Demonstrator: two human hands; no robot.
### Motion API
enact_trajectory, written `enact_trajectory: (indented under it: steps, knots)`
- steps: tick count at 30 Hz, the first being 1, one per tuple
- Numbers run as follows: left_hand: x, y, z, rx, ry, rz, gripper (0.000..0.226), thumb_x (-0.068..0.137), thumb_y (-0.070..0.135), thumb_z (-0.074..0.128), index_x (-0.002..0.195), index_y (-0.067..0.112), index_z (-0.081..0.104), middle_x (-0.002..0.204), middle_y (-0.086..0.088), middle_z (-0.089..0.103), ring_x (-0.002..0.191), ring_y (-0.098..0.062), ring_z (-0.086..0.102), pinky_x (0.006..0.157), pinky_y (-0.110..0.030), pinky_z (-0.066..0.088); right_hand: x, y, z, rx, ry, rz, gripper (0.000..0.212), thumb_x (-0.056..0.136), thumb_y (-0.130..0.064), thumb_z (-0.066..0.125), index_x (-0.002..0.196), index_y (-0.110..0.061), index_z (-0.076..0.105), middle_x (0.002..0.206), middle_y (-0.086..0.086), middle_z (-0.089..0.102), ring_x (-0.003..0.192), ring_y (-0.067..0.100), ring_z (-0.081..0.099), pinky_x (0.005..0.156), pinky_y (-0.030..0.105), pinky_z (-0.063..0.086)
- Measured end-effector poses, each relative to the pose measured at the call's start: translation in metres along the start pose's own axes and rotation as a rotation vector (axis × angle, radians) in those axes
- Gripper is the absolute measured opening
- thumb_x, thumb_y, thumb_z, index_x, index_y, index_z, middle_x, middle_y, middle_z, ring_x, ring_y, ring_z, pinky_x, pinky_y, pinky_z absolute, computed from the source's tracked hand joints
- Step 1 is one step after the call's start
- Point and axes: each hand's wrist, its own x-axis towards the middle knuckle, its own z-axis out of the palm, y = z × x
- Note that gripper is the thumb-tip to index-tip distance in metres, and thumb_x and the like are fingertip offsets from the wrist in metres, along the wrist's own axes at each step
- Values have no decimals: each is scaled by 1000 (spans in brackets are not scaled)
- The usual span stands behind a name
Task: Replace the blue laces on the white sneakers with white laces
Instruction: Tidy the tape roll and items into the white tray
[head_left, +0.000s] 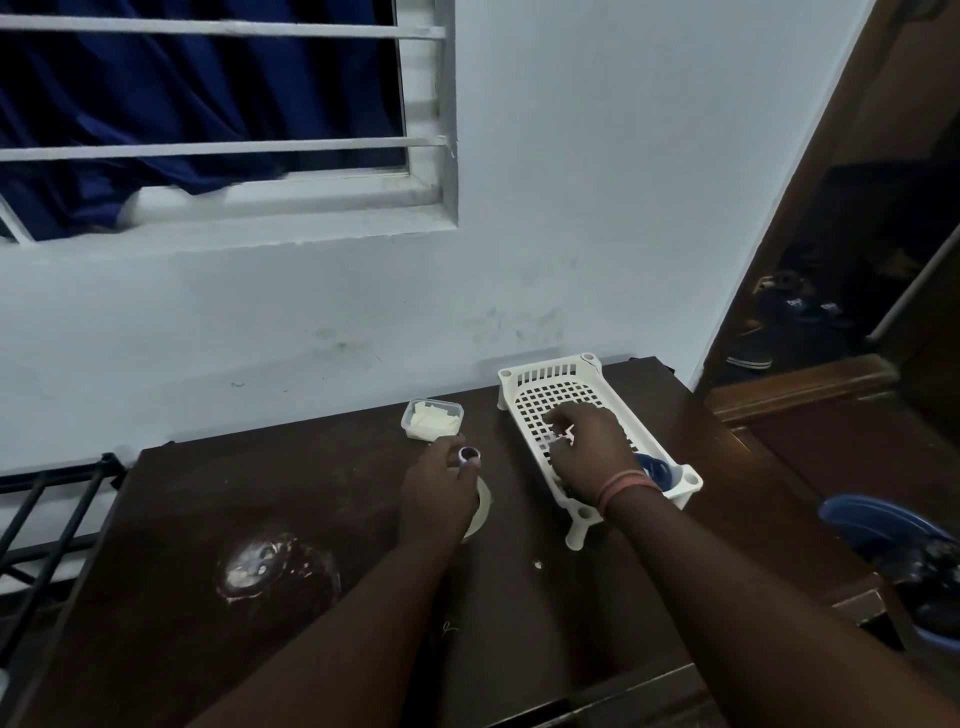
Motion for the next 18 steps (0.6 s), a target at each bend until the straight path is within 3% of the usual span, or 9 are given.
enact_trajectory:
  steps: [3, 7, 12, 15, 18]
  knots:
    - [10, 34, 11, -368, -41, -225, 11, 94, 26, 67, 96, 17, 74, 82, 7, 73, 79, -9, 67, 72, -24, 48, 3, -11, -6, 216, -20, -1, 23, 83, -6, 59, 94, -23, 70, 88, -10, 69, 77, 10, 60, 80, 23, 48]
    - [15, 73, 22, -775, -245, -437, 22, 103, 26, 55, 91, 14, 69, 74, 0, 71, 65, -9, 66, 63, -23, 48, 6, -15, -10, 306, -117, -45, 21, 79, -15, 71, 94, -28, 70, 87, -12, 68, 72, 6, 62, 71, 21, 52]
    - [22, 79, 31, -727, -338, -541, 23, 105, 27, 51, 118, 10, 61, 98, -6, 71, 69, -11, 64, 60, -23, 49, 16, -5, -10, 234, -14, 7, 13, 83, -17, 70, 95, -21, 74, 86, -6, 73, 79, 12, 65, 77, 24, 51]
    - [27, 59, 36, -540, -220, -508, 16, 103, 21, 52, 110, 11, 62, 90, -5, 71, 60, -11, 57, 52, -22, 43, 24, 8, -5, 19, -71, 81, 19, 83, -17, 68, 100, -12, 73, 96, 4, 72, 92, 21, 65, 78, 24, 47]
    - [29, 37, 37, -431, -155, -483, 13, 98, 13, 52, 94, 15, 64, 87, -4, 73, 59, -12, 56, 52, -23, 41, 26, 14, 0, -58, -174, 121, 24, 81, -18, 69, 105, -16, 68, 93, 2, 68, 90, 21, 61, 74, 22, 40]
